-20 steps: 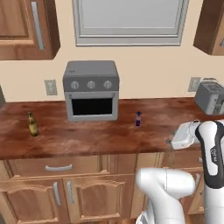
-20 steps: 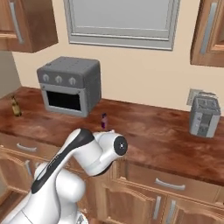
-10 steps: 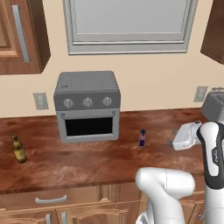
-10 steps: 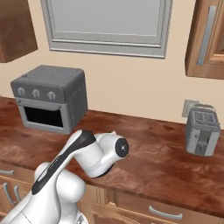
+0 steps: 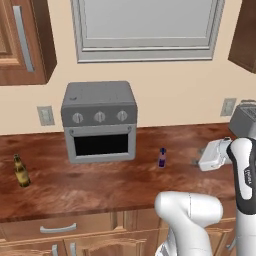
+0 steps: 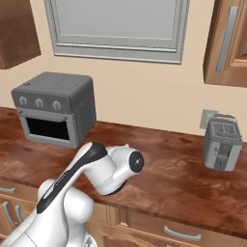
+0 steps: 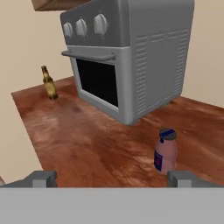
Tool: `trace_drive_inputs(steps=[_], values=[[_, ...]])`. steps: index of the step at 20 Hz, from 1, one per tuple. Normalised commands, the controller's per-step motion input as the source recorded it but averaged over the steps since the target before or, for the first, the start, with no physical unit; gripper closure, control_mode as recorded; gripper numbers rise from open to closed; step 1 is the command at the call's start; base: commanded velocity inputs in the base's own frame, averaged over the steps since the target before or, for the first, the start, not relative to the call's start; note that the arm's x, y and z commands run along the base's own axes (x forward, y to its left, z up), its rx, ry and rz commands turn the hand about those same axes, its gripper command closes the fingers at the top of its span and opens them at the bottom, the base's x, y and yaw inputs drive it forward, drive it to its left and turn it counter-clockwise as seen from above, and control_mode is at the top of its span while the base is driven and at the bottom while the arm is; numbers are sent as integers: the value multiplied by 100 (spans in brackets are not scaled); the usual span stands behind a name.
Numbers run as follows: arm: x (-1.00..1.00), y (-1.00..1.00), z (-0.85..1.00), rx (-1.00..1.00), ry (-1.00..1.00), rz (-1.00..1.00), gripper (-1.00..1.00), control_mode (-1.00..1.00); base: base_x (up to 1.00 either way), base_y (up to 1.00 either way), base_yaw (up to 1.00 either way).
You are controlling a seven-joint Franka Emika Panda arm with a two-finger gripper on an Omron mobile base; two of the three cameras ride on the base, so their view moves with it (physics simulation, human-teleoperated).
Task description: Place the drinks on the dining counter in a tight cluster.
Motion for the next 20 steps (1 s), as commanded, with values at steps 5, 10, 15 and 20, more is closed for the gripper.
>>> trace_drive_inputs(steps=[5,10,15,20], values=[[0,0,0,0,0,0,-100,100,1,0,0],[0,0,0,0,0,0,-100,100,6,0,1],[13,-2,0,0,-1,9,-100,-100,14,0,9],[39,-4,0,1,-7,31,-100,-100,0,0,0]])
